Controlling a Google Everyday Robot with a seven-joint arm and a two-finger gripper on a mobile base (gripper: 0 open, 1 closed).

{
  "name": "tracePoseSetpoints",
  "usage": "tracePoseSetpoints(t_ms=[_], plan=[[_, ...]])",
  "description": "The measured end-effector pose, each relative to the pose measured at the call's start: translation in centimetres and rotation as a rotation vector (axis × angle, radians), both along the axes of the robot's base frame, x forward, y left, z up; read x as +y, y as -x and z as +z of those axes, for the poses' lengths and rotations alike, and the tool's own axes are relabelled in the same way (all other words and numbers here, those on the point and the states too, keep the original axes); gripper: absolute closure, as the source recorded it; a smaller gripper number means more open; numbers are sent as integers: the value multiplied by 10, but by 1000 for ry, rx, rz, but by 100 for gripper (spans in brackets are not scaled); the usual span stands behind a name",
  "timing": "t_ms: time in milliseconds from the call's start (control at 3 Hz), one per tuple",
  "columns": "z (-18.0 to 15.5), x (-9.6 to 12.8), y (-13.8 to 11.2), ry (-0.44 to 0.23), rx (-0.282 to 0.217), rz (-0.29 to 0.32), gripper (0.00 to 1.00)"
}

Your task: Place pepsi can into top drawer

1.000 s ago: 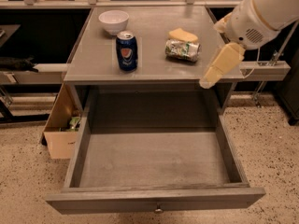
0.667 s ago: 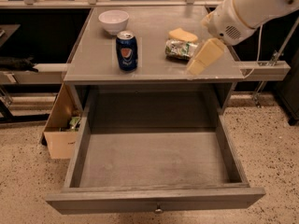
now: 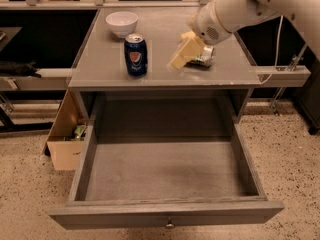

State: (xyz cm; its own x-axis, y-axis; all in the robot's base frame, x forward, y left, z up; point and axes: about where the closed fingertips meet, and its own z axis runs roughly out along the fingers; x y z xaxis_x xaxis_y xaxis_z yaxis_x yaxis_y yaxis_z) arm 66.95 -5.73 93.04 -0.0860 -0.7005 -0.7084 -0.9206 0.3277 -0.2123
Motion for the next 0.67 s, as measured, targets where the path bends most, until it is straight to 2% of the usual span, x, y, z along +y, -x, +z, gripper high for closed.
tracePoseSetpoints(t_ms=[667], plan=[[-5,63,-39,-171,-3,23,0]])
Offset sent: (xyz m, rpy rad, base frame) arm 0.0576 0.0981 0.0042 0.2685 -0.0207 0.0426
